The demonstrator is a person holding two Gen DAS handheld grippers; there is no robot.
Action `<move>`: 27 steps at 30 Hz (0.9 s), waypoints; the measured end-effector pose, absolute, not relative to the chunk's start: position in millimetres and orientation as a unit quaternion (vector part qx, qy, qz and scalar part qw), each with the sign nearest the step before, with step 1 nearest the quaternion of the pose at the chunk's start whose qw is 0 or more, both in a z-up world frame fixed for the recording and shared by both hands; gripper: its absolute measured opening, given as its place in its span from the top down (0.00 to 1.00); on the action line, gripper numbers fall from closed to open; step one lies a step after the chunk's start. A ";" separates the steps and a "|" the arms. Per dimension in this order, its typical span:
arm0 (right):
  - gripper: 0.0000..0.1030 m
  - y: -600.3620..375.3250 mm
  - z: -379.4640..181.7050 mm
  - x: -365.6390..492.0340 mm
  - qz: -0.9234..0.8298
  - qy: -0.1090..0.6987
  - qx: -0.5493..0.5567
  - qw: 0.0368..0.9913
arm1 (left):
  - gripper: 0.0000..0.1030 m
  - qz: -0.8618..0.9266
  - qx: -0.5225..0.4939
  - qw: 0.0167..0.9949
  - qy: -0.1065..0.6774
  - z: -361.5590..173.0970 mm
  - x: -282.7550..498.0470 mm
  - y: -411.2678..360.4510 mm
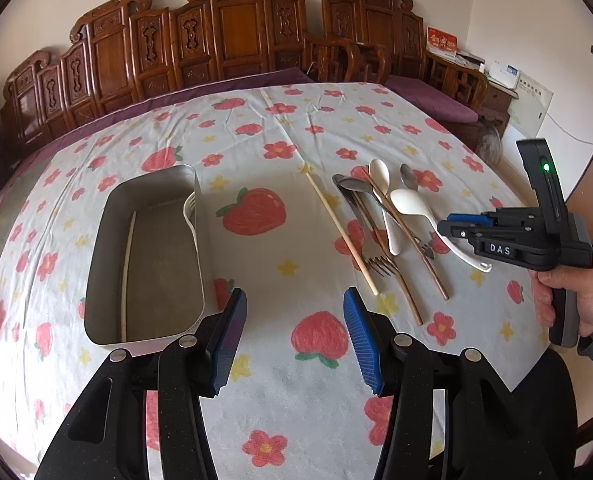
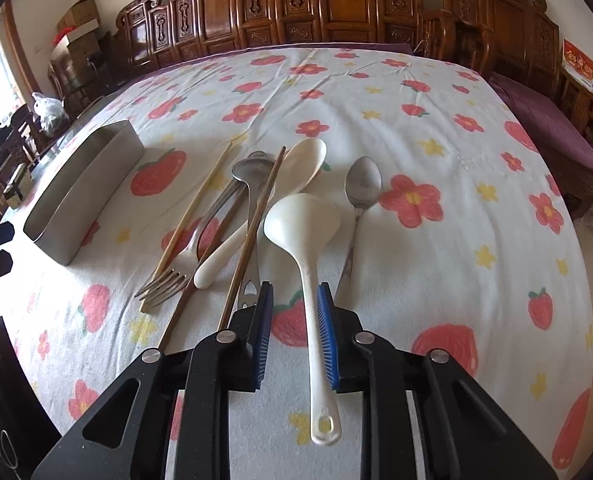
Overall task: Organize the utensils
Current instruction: 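Grasp the white plastic ladle by its handle with the right tool, then grasp another wooden chopstick with the left tool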
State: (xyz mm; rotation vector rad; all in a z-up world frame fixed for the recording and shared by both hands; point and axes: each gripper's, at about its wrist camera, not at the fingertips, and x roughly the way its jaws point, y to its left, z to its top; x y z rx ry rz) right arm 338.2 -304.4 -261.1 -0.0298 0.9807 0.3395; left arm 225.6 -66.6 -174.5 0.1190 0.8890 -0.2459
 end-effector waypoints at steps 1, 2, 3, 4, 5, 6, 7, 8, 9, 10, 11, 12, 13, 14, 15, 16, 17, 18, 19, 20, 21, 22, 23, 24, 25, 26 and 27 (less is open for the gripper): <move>0.76 -303.3 -262.5 340.4 0.163 0.470 -0.018 0.867 | 0.53 -0.117 0.060 0.893 0.430 -175.9 226.4 -68.5; 0.76 -301.9 -264.6 342.1 0.165 0.473 -0.022 0.865 | 0.53 -0.116 0.062 0.892 0.433 -178.2 227.7 -70.1; 0.76 -300.9 -266.3 343.1 0.165 0.477 -0.026 0.863 | 0.53 -0.116 0.063 0.891 0.435 -179.8 228.4 -72.0; 0.76 -299.7 -267.7 343.9 0.165 0.479 -0.032 0.862 | 0.53 -0.115 0.065 0.889 0.438 -182.4 229.8 -74.1; 0.76 -299.3 -268.9 344.5 0.164 0.480 -0.035 0.861 | 0.53 -0.115 0.066 0.888 0.440 -184.0 231.1 -75.3; 0.76 -300.0 -270.2 345.9 0.163 0.481 -0.031 0.861 | 0.53 -0.114 0.071 0.887 0.443 -187.0 232.6 -78.2; 0.76 -300.7 -271.9 347.1 0.164 0.483 -0.026 0.860 | 0.53 -0.114 0.074 0.886 0.444 -188.9 233.3 -80.2; 0.76 -300.7 -273.1 348.2 0.164 0.484 -0.026 0.859 | 0.53 -0.114 0.078 0.884 0.446 -191.1 234.2 -82.6; 0.76 -300.7 -274.6 348.9 0.164 0.485 -0.027 0.859 | 0.53 -0.114 0.080 0.883 0.447 -192.9 234.5 -84.3; 0.76 -300.7 -276.3 349.9 0.163 0.487 -0.029 0.858 | 0.53 -0.114 0.083 0.882 0.449 -194.6 235.4 -86.4; 0.76 -301.4 -277.2 350.5 0.162 0.486 -0.029 0.858 | 0.53 -0.115 0.084 0.882 0.450 -195.3 236.1 -87.7; 0.77 -302.5 -277.7 351.0 0.162 0.485 -0.026 0.859 | 0.53 -0.116 0.085 0.881 0.451 -196.5 237.0 -89.7; 0.77 -303.1 -277.7 351.4 0.161 0.484 -0.024 0.860 | 0.53 -0.117 0.086 0.880 0.452 -197.5 237.9 -91.8; 0.80 -304.0 -277.9 351.3 0.157 0.483 -0.019 0.861 | 0.53 -0.119 0.087 0.879 0.453 -198.6 239.0 -94.2; 0.79 -304.5 -278.3 350.8 0.155 0.481 -0.016 0.863 | 0.53 -0.120 0.088 0.878 0.455 -199.4 240.4 -96.4; 0.79 -303.5 -278.4 350.4 0.154 0.480 -0.018 0.863 | 0.53 -0.120 0.088 0.877 0.456 -200.5 242.2 -98.5; 0.82 -301.9 -278.2 350.1 0.150 0.481 -0.029 0.863 | 0.53 -0.123 0.087 0.875 0.460 -202.1 245.3 -101.5; 0.88 -302.3 -278.0 350.2 0.148 0.482 -0.030 0.863 | 0.53 -0.124 0.086 0.875 0.461 -203.3 247.6 -103.0; 0.89 -304.2 -277.8 350.4 0.148 0.484 -0.023 0.862 | 0.53 -0.124 0.083 0.873 0.463 -205.0 251.9 -105.5; 0.90 -307.1 -277.6 350.8 0.152 0.487 -0.009 0.860 | 0.53 -0.124 0.081 0.872 0.466 -206.5 255.3 -107.0; 0.90 -308.8 -277.2 350.8 0.152 0.487 -0.004 0.860 | 0.53 -0.125 0.079 0.870 0.470 -209.2 261.7 -110.3; 0.90 -309.6 -275.4 350.6 0.150 0.486 -0.003 0.861 | 0.53 -0.124 0.079 0.869 0.472 -210.8 266.0 -112.2; 0.90 -310.1 -273.3 350.4 0.151 0.484 -0.001 0.862 | 0.53 -0.122 0.079 0.868 0.474 -213.0 270.8 -114.1; 0.90 -311.3 -269.4 350.1 0.155 0.479 0.007 0.864 | 0.53 -0.120 0.078 0.867 0.477 -215.7 277.0 -116.0; 0.90 -312.6 -265.6 349.9 0.157 0.475 0.016 0.866 | 0.53 -0.118 0.075 0.865 0.482 -218.6 283.4 -117.3; 0.90 -313.7 -263.3 350.3 0.158 0.473 0.021 0.867 | 0.53 -0.118 0.072 0.864 0.484 -220.2 287.1 -117.4; 0.90 -313.7 -260.6 350.4 0.160 0.471 0.025 0.867 | 0.53 -0.117 0.066 0.861 0.490 -223.4 293.1 -118.3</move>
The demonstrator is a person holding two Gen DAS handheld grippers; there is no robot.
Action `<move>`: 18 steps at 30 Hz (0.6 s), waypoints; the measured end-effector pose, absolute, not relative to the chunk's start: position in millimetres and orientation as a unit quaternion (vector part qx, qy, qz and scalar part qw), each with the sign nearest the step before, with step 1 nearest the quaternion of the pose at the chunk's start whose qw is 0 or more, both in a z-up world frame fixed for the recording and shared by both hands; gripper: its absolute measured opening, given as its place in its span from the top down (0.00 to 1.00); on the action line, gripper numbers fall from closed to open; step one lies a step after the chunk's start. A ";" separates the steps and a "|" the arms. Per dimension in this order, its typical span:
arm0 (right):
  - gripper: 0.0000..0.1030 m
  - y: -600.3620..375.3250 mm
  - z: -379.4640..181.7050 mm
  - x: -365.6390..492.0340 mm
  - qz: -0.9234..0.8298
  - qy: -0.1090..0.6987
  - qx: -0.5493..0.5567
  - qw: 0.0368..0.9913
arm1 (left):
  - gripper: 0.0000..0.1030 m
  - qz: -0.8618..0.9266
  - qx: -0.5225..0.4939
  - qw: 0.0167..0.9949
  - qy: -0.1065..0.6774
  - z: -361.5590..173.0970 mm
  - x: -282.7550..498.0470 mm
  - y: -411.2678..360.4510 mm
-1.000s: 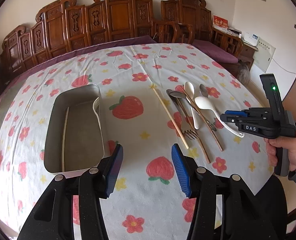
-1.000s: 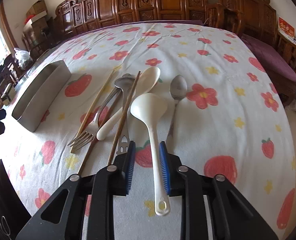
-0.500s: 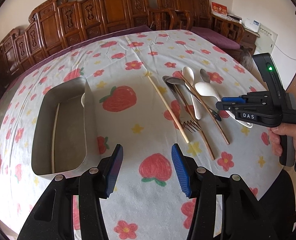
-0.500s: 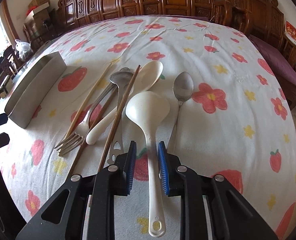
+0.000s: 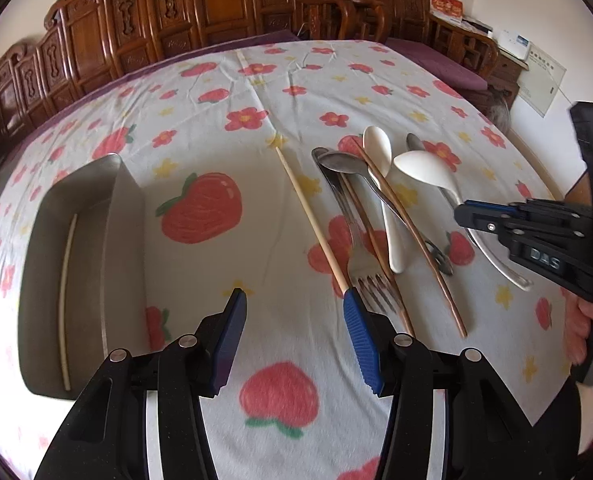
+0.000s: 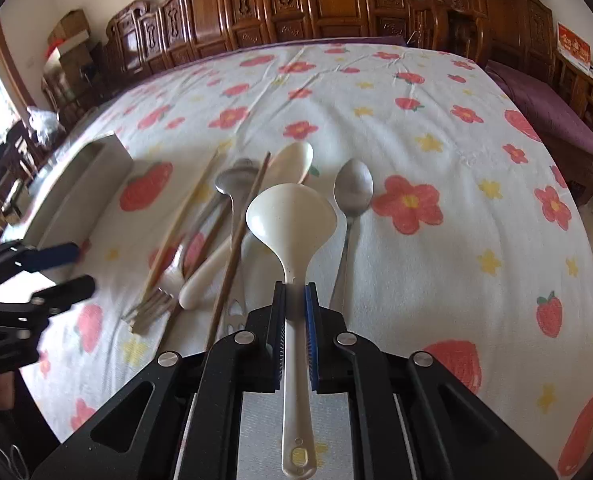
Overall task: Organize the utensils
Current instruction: 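Grasp another wooden chopstick with the left tool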
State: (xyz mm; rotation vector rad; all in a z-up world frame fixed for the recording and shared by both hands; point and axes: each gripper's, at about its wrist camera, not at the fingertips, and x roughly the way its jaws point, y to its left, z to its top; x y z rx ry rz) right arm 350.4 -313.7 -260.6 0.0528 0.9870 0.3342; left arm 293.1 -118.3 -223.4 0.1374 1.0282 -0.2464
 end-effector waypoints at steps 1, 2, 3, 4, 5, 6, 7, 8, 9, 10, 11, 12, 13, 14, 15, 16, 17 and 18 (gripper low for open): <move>0.90 -312.9 -258.2 350.1 0.162 0.470 0.026 0.867 | 0.53 -0.116 0.060 0.860 0.494 -225.9 298.2 -119.1; 0.90 -312.2 -255.7 349.8 0.163 0.468 0.027 0.868 | 0.53 -0.116 0.056 0.858 0.497 -228.7 303.1 -120.6; 0.90 -311.4 -253.4 349.5 0.166 0.465 0.028 0.869 | 0.53 -0.115 0.056 0.857 0.500 -230.7 306.9 -122.5; 0.90 -310.6 -251.1 349.1 0.169 0.463 0.027 0.870 | 0.53 -0.114 0.057 0.856 0.501 -232.3 310.4 -124.5; 0.90 -310.6 -248.8 349.1 0.169 0.461 0.028 0.871 | 0.53 -0.113 0.058 0.856 0.502 -233.6 313.9 -126.7; 0.90 -311.1 -247.6 349.0 0.169 0.460 0.030 0.871 | 0.53 -0.112 0.058 0.855 0.503 -235.0 318.0 -128.8; 0.90 -311.3 -246.1 349.1 0.170 0.460 0.032 0.871 | 0.54 -0.110 0.058 0.854 0.505 -236.4 321.9 -130.4; 0.90 -311.3 -244.8 349.2 0.171 0.458 0.031 0.872 | 0.55 -0.108 0.056 0.853 0.508 -237.8 326.8 -132.3; 0.90 -312.5 -243.9 349.8 0.170 0.458 0.033 0.872 | 0.58 -0.107 0.053 0.852 0.510 -238.4 330.6 -133.2; 0.90 -313.3 -243.6 349.9 0.170 0.458 0.036 0.872 | 0.61 -0.107 0.048 0.850 0.513 -238.9 335.1 -134.2; 0.90 -314.1 -243.3 349.7 0.169 0.458 0.038 0.872 | 0.62 -0.107 0.043 0.849 0.516 -239.0 338.8 -135.3; 0.90 -314.4 -243.3 349.7 0.169 0.458 0.038 0.872 | 0.64 -0.108 0.040 0.848 0.517 -239.1 341.2 -136.6; 0.90 -314.7 -243.7 349.9 0.169 0.459 0.038 0.872 | 0.67 -0.109 0.037 0.847 0.519 -239.4 344.1 -138.2; 0.90 -314.5 -244.1 349.8 0.169 0.459 0.037 0.871 | 0.69 -0.108 0.038 0.846 0.521 -240.0 346.6 -139.8; 0.90 -314.5 -244.4 349.8 0.169 0.459 0.036 0.871 | 0.71 -0.105 0.040 0.844 0.524 -240.9 349.5 -141.7; 0.90 -314.5 -244.5 349.9 0.169 0.460 0.036 0.871 | 0.72 -0.103 0.041 0.843 0.526 -241.7 351.6 -143.0; 0.90 -314.5 -244.5 349.8 0.169 0.460 0.036 0.871 | 0.72 -0.101 0.042 0.842 0.529 -242.9 353.9 -144.8; 0.89 -314.5 -244.4 349.7 0.170 0.460 0.036 0.871 | 0.72 -0.099 0.042 0.841 0.530 -243.5 355.4 -145.9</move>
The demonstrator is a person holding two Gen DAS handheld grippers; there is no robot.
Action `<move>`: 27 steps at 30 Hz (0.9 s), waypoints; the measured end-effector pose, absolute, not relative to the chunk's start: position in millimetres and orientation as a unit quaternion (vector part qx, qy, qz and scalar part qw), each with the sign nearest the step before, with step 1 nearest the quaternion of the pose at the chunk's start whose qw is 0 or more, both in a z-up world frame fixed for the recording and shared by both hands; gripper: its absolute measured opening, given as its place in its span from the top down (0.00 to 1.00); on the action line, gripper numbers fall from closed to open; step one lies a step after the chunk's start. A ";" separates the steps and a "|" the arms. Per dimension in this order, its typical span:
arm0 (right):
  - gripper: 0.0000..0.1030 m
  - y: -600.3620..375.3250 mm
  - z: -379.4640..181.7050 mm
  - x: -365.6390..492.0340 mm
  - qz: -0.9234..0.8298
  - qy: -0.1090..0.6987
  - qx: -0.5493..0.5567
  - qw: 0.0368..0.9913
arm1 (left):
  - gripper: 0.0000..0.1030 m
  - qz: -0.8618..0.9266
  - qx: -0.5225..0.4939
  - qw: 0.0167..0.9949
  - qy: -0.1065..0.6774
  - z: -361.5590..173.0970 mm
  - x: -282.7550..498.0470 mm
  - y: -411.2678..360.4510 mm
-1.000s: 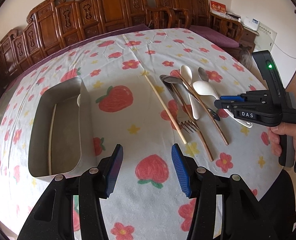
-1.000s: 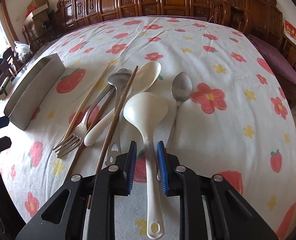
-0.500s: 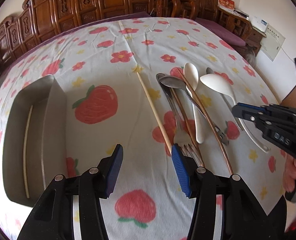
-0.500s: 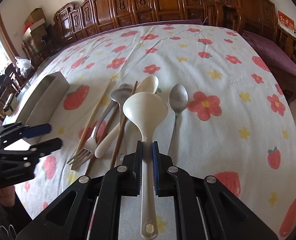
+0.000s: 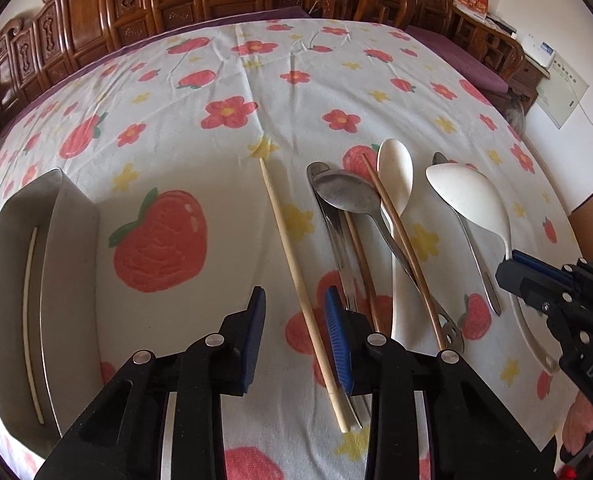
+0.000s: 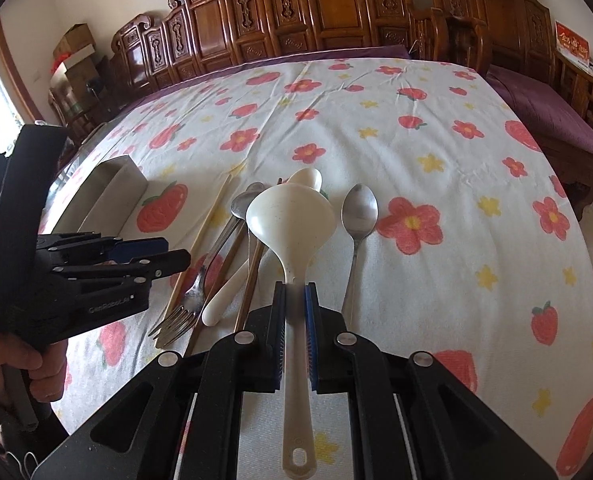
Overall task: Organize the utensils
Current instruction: 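Grasp another wooden chopstick with the left tool, then carry the chopstick into the metal box and open the left tool while the right tool carries the ladle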
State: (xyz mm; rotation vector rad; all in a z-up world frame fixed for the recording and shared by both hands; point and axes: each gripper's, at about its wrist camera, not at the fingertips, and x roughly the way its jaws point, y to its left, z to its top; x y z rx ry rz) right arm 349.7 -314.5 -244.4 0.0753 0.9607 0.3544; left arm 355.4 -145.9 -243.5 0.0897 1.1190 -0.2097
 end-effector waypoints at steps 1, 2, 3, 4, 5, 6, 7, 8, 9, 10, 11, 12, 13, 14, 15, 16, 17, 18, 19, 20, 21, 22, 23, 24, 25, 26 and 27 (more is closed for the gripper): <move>0.89 -314.5 -244.5 349.7 0.169 0.460 0.037 0.871 | 0.72 -0.098 0.042 0.841 0.531 -244.1 356.7 -146.2; 0.90 -314.4 -244.3 349.7 0.170 0.459 0.037 0.871 | 0.72 -0.097 0.042 0.840 0.533 -245.3 358.2 -146.9; 0.90 -314.5 -244.5 349.6 0.169 0.460 0.036 0.871 | 0.72 -0.095 0.042 0.838 0.535 -246.7 359.4 -147.4; 0.89 -314.6 -244.4 349.6 0.169 0.460 0.037 0.871 | 0.73 -0.093 0.042 0.837 0.538 -248.6 360.6 -147.8; 0.90 -314.7 -244.1 349.7 0.169 0.459 0.038 0.871 | 0.73 -0.091 0.043 0.836 0.540 -250.0 361.5 -148.0; 0.89 -315.3 -243.8 349.5 0.168 0.459 0.038 0.871 | 0.73 -0.088 0.045 0.834 0.544 -252.3 362.7 -148.3; 0.90 -316.0 -243.5 349.6 0.168 0.459 0.039 0.872 | 0.73 -0.086 0.046 0.834 0.543 -252.8 362.9 -148.4; 0.89 -316.2 -243.4 349.5 0.168 0.459 0.041 0.872 | 0.73 -0.082 0.048 0.834 0.543 -253.1 363.5 -148.9; 0.90 -316.8 -243.2 349.7 0.168 0.459 0.041 0.872 | 0.73 -0.077 0.047 0.834 0.544 -253.1 364.1 -148.4; 0.89 -317.0 -243.2 349.8 0.168 0.459 0.041 0.872 | 0.73 -0.075 0.042 0.834 0.545 -253.2 364.5 -147.2; 0.89 -317.0 -243.1 349.9 0.168 0.459 0.042 0.871 | 0.74 -0.072 0.037 0.833 0.547 -253.3 364.9 -146.1; 0.89 -317.2 -242.9 350.1 0.168 0.459 0.041 0.871 | 0.79 -0.068 0.039 0.833 0.548 -253.3 365.2 -146.1; 0.89 -317.4 -243.0 350.6 0.168 0.460 0.041 0.871 | 0.84 -0.064 0.045 0.833 0.548 -253.2 365.1 -146.5; 0.89 -317.0 -242.9 350.5 0.169 0.460 0.041 0.871 | 0.90 -0.066 0.045 0.832 0.549 -253.0 364.9 -146.5; 0.89 -317.2 -242.8 350.6 0.169 0.460 0.041 0.871 | 0.95 -0.069 0.046 0.830 0.552 -252.8 364.6 -146.6; 0.89 -317.0 -242.6 350.6 0.169 0.459 0.041 0.871 | 0.96 -0.068 0.048 0.828 0.554 -252.7 364.6 -146.2; 0.89 -317.0 -242.1 350.7 0.170 0.459 0.041 0.871 | 0.96 -0.068 0.046 0.827 0.556 -252.4 364.3 -145.3; 0.89 -316.2 -241.3 350.5 0.171 0.458 0.040 0.871 | 0.96 -0.069 0.043 0.826 0.557 -251.6 363.6 -143.9; 0.89 -315.3 -240.2 350.1 0.172 0.457 0.040 0.872 | 0.96 -0.069 0.043 0.827 0.556 -250.2 362.8 -142.9; 0.89 -314.3 -238.7 349.7 0.173 0.456 0.040 0.872 | 0.96 -0.068 0.047 0.830 0.551 -247.5 361.3 -141.9; 0.89 -313.4 -236.9 349.1 0.175 0.454 0.040 0.873 | 0.96 -0.067 0.051 0.833 0.547 -245.0 360.6 -141.3; 0.89 -312.1 -234.7 348.3 0.177 0.452 0.040 0.873 | 0.96 -0.066 0.054 0.835 0.544 -242.6 359.5 -140.7; 0.89 -311.1 -232.7 347.8 0.179 0.450 0.040 0.874 | 0.96 -0.066 0.057 0.837 0.540 -239.5 358.6 -139.8; 0.89 -310.2 -230.7 347.4 0.180 0.448 0.040 0.875 | 0.96 -0.068 0.057 0.839 0.537 -236.0 357.2 -138.3; 0.89 -309.1 -228.6 346.9 0.182 0.446 0.040 0.875 | 0.96 -0.069 0.057 0.841 0.534 -232.9 356.6 -136.9; 0.89 -307.9 -226.5 346.4 0.183 0.445 0.040 0.876 | 0.96 -0.070 0.057 0.843 0.530 -228.6 355.4 -134.9; 0.89 -306.9 -224.4 346.4 0.185 0.443 0.040 0.876 | 0.96 -0.070 0.058 0.846 0.526 -224.9 354.3 -133.5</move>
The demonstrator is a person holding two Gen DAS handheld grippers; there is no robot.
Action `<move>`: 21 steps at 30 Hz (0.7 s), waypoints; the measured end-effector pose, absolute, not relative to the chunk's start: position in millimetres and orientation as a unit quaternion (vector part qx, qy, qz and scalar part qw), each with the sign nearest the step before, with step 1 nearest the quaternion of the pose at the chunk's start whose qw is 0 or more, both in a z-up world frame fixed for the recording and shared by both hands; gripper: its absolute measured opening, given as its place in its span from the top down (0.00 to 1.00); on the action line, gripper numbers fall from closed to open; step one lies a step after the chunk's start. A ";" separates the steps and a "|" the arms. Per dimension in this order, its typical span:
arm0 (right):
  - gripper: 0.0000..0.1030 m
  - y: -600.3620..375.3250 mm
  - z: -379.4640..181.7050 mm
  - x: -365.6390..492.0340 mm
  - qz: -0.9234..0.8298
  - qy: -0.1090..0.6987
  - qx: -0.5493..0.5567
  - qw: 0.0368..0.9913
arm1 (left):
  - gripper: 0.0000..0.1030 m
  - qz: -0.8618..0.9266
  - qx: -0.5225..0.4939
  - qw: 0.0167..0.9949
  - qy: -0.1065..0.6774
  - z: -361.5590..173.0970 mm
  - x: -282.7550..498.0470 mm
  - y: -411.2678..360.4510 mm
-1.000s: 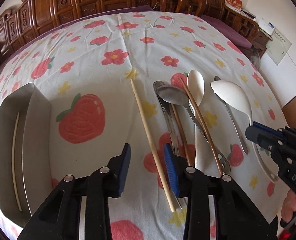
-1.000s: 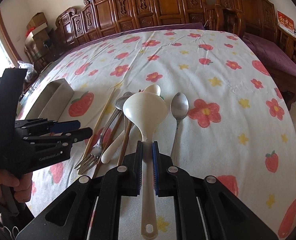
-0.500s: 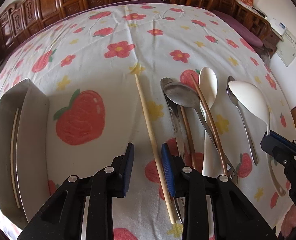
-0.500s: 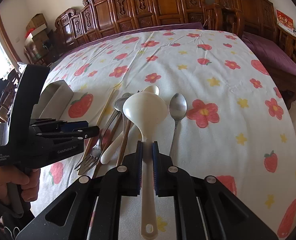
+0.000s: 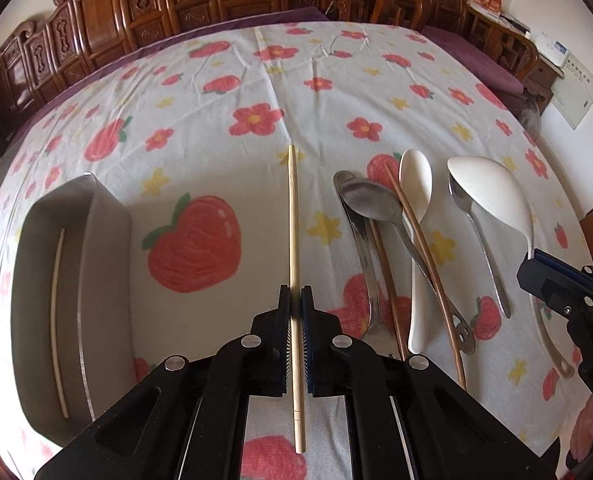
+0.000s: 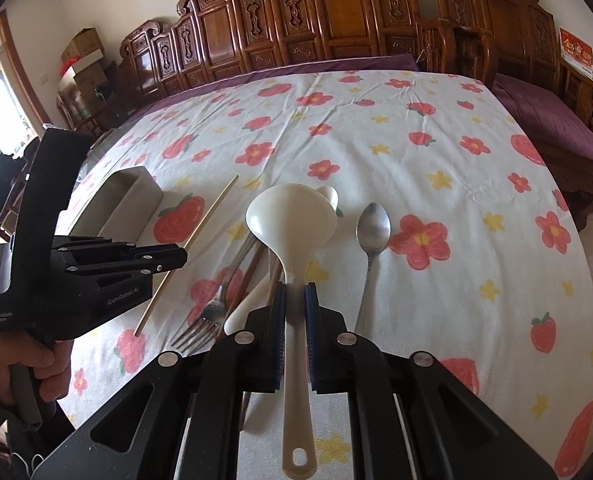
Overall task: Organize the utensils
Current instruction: 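Carry the chopstick into the metal box and open the left tool while the right tool carries the ladle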
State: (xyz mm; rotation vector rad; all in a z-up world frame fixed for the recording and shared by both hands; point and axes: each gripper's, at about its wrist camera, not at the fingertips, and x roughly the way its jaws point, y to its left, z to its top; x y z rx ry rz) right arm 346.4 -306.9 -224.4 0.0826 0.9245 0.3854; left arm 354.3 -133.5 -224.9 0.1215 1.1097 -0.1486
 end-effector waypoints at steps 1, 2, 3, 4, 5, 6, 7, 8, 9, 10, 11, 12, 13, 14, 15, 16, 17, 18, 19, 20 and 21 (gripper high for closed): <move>0.89 -305.7 -222.5 345.9 0.186 0.441 0.039 0.877 | 0.96 -0.071 0.059 0.848 0.523 -222.0 353.5 -132.0; 0.89 -304.3 -220.3 345.4 0.187 0.439 0.038 0.878 | 0.96 -0.070 0.060 0.851 0.517 -217.4 352.0 -130.0; 0.89 -303.4 -218.3 344.9 0.189 0.438 0.038 0.878 | 0.96 -0.070 0.063 0.853 0.513 -213.9 350.7 -128.2; 0.89 -302.3 -216.7 344.4 0.190 0.436 0.037 0.879 | 0.96 -0.070 0.064 0.855 0.510 -211.1 349.4 -126.9; 0.89 -301.1 -214.6 343.8 0.191 0.435 0.037 0.879 | 0.96 -0.070 0.066 0.856 0.507 -208.7 348.6 -125.3; 0.89 -300.3 -212.9 343.1 0.192 0.434 0.037 0.880 | 0.96 -0.070 0.068 0.859 0.503 -204.3 346.7 -122.9; 0.89 -299.1 -210.9 342.5 0.194 0.432 0.037 0.880 | 0.96 -0.069 0.070 0.861 0.499 -201.1 345.0 -121.2; 0.89 -298.4 -209.5 342.0 0.196 0.431 0.037 0.880 | 0.96 -0.069 0.073 0.864 0.494 -197.5 342.8 -119.1; 0.89 -297.3 -207.6 341.5 0.197 0.429 0.037 0.881 | 0.96 -0.069 0.076 0.865 0.491 -195.0 341.4 -117.5; 0.89 -296.7 -206.2 341.4 0.199 0.427 0.037 0.881 | 0.96 -0.069 0.078 0.867 0.488 -192.0 339.6 -115.6; 0.89 -295.5 -204.9 340.9 0.201 0.426 0.038 0.881 | 0.96 -0.069 0.080 0.869 0.484 -188.5 337.7 -113.2; 0.89 -294.4 -204.0 340.0 0.202 0.426 0.037 0.881 | 0.96 -0.069 0.080 0.870 0.482 -186.1 336.1 -111.5; 0.90 -293.0 -203.2 339.7 0.203 0.425 0.036 0.881 | 0.96 -0.070 0.079 0.871 0.480 -183.2 334.6 -109.2; 0.90 -291.4 -202.3 339.1 0.204 0.425 0.035 0.881 | 0.96 -0.070 0.079 0.872 0.479 -181.2 333.8 -107.8; 0.90 -290.1 -201.6 338.3 0.206 0.424 0.034 0.881 | 0.96 -0.070 0.079 0.873 0.475 -177.6 331.8 -105.1; 0.90 -288.9 -200.7 337.7 0.206 0.424 0.033 0.881 | 0.96 -0.070 0.079 0.875 0.473 -175.3 330.5 -103.2; 0.90 -287.4 -199.8 336.8 0.207 0.423 0.032 0.882 | 0.96 -0.070 0.080 0.875 0.471 -173.5 329.3 -101.6; 0.90 -286.1 -198.9 336.0 0.208 0.422 0.032 0.882 | 0.96 -0.070 0.082 0.877 0.468 -170.7 327.5 -99.5; 0.90 -284.7 -197.9 335.2 0.209 0.422 0.032 0.882 | 0.96 -0.070 0.083 0.878 0.465 -168.0 325.7 -97.2; 0.89 -283.2 -197.0 334.4 0.210 0.421 0.032 0.882 | 0.96 -0.070 0.084 0.880 0.463 -165.5 323.9 -94.5; 0.90 -282.3 -196.6 334.2 0.211 0.421 0.031 0.882 | 0.96 -0.069 0.084 0.880 0.462 -164.1 322.9 -92.4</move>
